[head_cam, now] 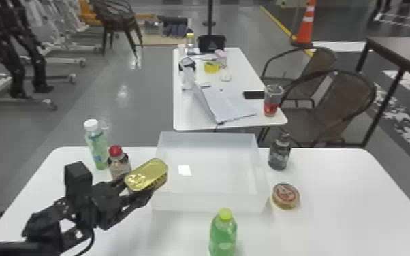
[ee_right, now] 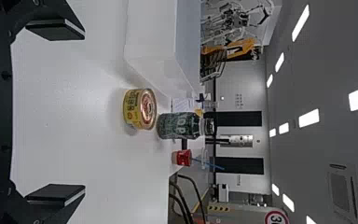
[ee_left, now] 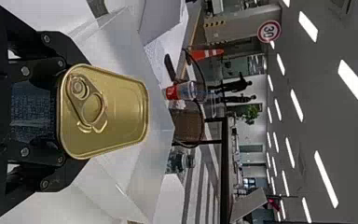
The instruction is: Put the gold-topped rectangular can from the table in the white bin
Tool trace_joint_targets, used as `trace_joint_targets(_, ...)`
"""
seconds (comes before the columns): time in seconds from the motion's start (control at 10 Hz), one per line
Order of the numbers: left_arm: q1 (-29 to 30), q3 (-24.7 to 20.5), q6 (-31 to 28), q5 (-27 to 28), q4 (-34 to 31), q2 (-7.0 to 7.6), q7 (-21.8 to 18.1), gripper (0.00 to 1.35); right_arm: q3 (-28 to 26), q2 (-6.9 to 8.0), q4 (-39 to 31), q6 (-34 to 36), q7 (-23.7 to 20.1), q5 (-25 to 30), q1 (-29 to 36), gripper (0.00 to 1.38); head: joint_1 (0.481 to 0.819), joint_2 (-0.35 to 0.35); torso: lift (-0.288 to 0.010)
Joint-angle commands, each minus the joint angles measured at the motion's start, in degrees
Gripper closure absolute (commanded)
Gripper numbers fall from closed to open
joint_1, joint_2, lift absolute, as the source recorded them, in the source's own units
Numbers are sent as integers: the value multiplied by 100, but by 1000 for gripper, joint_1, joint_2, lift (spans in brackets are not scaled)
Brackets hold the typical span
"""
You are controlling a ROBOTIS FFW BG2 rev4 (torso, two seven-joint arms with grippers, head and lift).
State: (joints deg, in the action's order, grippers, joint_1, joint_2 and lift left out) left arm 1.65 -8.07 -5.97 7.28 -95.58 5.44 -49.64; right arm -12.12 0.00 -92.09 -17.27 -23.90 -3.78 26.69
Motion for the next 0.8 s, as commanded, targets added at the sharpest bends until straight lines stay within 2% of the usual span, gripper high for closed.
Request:
trace_joint_targets(0.0,-200,122,-19,-52,57,10,-2,831,8,5,34,4,0,0,-6,134,549,0,-100)
trace_joint_targets(0.2,-561,403,104,-227,461,45,-20,831,8,5,69,-13,0,-9,-76,136,549,0,-100)
trace_joint_targets(0.4,-1062,755,324,-350,1147,89,-134,829,17,5,122,-48,0,-35,-129,134,549,0,-100)
trace_joint_targets(0.7,-1571,1080,764,-359,2210,80,-266,829,69,5,218,-84,0,-62,-181,134,549,0,-100)
